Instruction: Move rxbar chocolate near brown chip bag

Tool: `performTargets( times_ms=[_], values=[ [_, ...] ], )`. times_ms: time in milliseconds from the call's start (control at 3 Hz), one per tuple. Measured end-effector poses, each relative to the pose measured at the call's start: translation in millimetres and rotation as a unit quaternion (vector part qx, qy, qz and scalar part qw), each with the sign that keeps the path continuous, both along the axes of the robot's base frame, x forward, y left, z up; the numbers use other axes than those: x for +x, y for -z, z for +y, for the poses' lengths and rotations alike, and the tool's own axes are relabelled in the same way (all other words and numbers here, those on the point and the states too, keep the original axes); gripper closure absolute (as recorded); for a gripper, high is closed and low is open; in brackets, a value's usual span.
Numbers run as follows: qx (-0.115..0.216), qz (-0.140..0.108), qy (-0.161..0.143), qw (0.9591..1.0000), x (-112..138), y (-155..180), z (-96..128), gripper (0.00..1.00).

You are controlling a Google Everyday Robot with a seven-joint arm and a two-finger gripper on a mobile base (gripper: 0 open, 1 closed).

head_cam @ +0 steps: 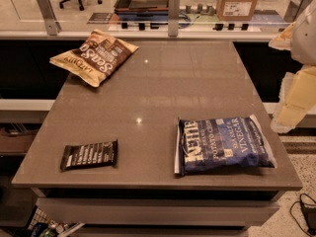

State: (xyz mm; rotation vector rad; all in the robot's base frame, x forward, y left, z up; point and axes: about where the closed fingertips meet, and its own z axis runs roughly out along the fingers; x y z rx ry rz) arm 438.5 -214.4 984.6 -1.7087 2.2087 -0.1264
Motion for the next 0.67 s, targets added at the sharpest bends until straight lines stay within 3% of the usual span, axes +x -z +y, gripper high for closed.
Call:
performTargets(
  times_ms=[333,667],
  values=[
    [0.000,0.000,0.000,1.0000,0.0,-0.1,0.0,0.00],
    [0.032,-0.003,-0.006,0.9995,0.0,2.3,5.8,0.00]
  ],
)
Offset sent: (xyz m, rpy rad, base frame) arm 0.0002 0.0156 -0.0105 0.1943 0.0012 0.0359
